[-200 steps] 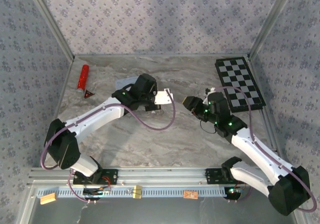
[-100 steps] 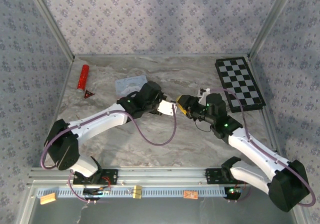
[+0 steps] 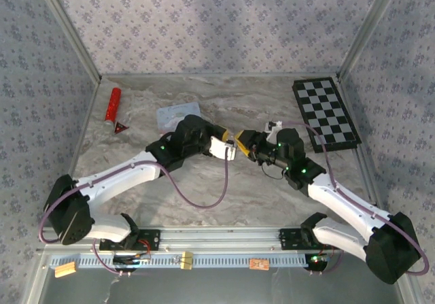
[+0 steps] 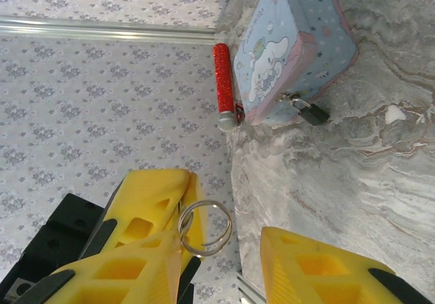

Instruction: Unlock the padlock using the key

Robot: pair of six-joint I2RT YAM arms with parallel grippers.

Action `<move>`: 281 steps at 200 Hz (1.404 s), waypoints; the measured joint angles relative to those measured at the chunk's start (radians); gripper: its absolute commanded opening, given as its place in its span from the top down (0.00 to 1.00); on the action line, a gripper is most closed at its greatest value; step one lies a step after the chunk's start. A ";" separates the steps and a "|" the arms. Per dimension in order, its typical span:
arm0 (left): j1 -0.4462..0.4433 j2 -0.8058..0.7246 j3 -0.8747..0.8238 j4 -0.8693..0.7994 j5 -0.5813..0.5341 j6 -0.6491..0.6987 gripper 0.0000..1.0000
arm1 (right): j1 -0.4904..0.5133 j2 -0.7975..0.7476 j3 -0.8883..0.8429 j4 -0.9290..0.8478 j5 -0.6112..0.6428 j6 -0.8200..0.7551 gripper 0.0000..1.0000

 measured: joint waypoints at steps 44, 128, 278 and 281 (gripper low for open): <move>0.000 -0.017 -0.058 0.034 0.020 -0.003 1.00 | 0.030 0.005 0.000 0.008 0.000 0.011 0.64; 0.007 -0.017 -0.083 0.067 0.053 -0.010 1.00 | 0.066 0.036 0.008 0.022 0.015 0.018 0.75; 0.008 -0.029 -0.100 0.080 0.068 -0.010 1.00 | 0.065 0.038 0.010 0.021 0.045 0.018 0.89; 0.008 -0.029 -0.100 0.081 0.068 -0.010 1.00 | 0.065 0.038 0.010 0.021 0.046 0.018 0.90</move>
